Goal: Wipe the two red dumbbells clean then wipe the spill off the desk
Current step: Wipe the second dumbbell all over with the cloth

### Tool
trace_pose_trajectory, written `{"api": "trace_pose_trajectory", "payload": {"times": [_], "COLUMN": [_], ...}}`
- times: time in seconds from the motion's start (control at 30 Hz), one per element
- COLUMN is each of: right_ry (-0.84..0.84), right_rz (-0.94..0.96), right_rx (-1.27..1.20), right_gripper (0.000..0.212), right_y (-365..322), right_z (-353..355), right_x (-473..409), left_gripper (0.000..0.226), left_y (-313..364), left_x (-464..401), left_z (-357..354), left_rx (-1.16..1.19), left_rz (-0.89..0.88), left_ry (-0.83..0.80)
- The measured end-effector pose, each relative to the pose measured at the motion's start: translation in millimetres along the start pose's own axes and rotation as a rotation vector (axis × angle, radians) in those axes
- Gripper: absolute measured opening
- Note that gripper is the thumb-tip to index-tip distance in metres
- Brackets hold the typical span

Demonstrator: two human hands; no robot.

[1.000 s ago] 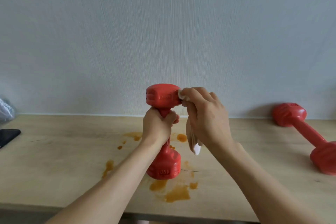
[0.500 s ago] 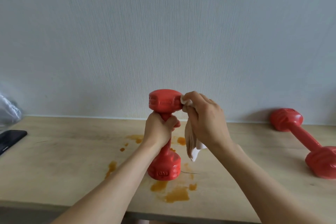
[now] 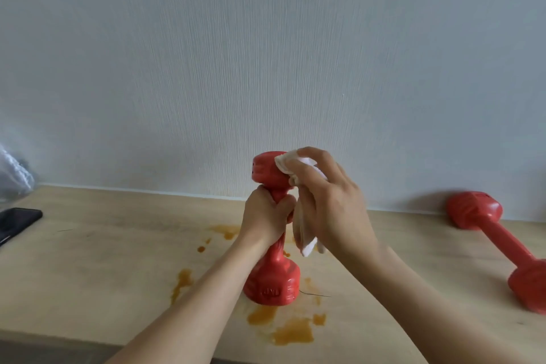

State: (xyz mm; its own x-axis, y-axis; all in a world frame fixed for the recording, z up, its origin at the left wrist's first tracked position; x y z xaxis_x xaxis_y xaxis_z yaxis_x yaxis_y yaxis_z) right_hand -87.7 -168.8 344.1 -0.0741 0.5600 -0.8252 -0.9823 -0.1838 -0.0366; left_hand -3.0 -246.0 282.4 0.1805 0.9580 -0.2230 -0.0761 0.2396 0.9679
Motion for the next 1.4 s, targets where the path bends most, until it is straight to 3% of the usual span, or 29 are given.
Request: {"api": "trace_pose_trajectory", "payload": {"times": [0.2,0.33,0.43,0.57,0.7,0.87,1.03,1.23,1.4], "right_ry": [-0.069,-0.139,-0.078,-0.033,0.028,-0.034,0.097,-0.047,0.000], "right_rz": [-0.158,-0.310,-0.230,-0.056,-0.172,-0.338,-0.070,-0.299,-0.146], "right_rx": [-0.212,-0.216,-0.237,-0.211,-0.301,-0.354,-0.165,-0.325,-0.244], "right_gripper": [0.037,0.039,0.038,0.039,0.031,0.028,0.037,0.041,0.037], "right_y": [33,60,40,8,31,54,18,62,31], "right_z": [-6,-18,-2,10,2,-16,9,-10,9], "right_x": [4,10,8,9,15,25,10,7,10], "left_gripper": [0.029,0.026,0.029,0.033,0.024,0.027,0.028,0.028,0.032], "left_y": [-3,3,4,4,-5,-6,1,-1,3], "left_x": [-1,6,4,1,2,2,0,4,2], "left_z": [-13,-17,-13,-11,-16,-15,-17,-21,-17], "left_rx": [-0.012,0.059,0.125,0.024,0.077,0.211,0.034,0.094,0.098], "left_rz": [0.023,-0.028,0.001,-0.034,0.002,0.020,-0.052,-0.034,-0.029], "left_ry": [-0.047,-0.060,-0.025,0.000,-0.023,-0.007,-0.011,-0.064,-0.043]}}
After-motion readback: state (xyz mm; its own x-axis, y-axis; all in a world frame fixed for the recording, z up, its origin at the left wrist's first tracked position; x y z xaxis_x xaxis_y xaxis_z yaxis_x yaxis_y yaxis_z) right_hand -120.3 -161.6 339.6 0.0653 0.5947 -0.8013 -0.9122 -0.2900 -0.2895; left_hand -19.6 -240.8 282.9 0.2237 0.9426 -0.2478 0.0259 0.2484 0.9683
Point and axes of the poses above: each hand's wrist, its own x-axis away from the middle knuckle, its own z-axis out of the back of the hand, y = z × x, the point moved 7 cm from there along -x, towards the middle knuckle, and after that the axes turned 15 degrees about x, right-handed, at the moved point
